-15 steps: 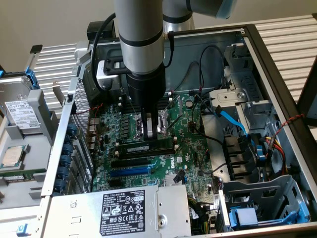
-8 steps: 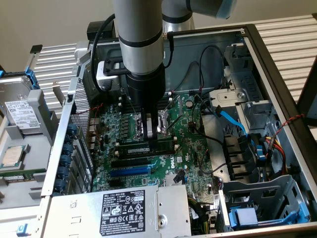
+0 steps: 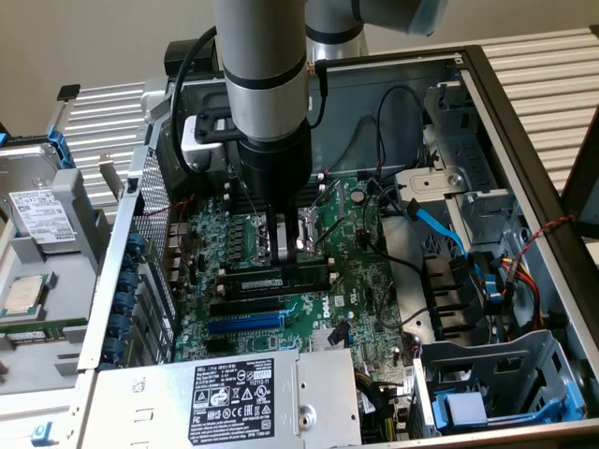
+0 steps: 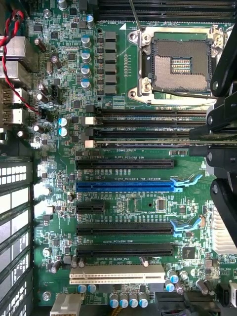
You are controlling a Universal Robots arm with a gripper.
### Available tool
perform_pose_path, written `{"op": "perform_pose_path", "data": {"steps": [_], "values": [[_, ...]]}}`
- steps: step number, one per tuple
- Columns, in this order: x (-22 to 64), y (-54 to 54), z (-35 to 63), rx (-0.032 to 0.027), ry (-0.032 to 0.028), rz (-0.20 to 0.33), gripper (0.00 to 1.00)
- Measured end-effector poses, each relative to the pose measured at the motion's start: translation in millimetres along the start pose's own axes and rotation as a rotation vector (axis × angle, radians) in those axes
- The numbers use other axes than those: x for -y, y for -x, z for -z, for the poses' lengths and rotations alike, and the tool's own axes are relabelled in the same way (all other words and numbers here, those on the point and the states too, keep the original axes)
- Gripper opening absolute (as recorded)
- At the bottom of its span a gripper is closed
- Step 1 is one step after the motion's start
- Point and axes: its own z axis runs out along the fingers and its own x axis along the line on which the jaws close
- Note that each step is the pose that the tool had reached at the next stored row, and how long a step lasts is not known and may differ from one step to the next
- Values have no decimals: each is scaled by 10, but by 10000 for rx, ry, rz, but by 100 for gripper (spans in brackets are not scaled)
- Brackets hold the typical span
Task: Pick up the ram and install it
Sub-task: 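Pick up the ram and move it above insertion slot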
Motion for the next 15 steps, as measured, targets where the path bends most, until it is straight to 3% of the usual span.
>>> {"op": "perform_pose_path", "data": {"steps": [15], "values": [[-9,1,122,1,-4,0,20]]}}
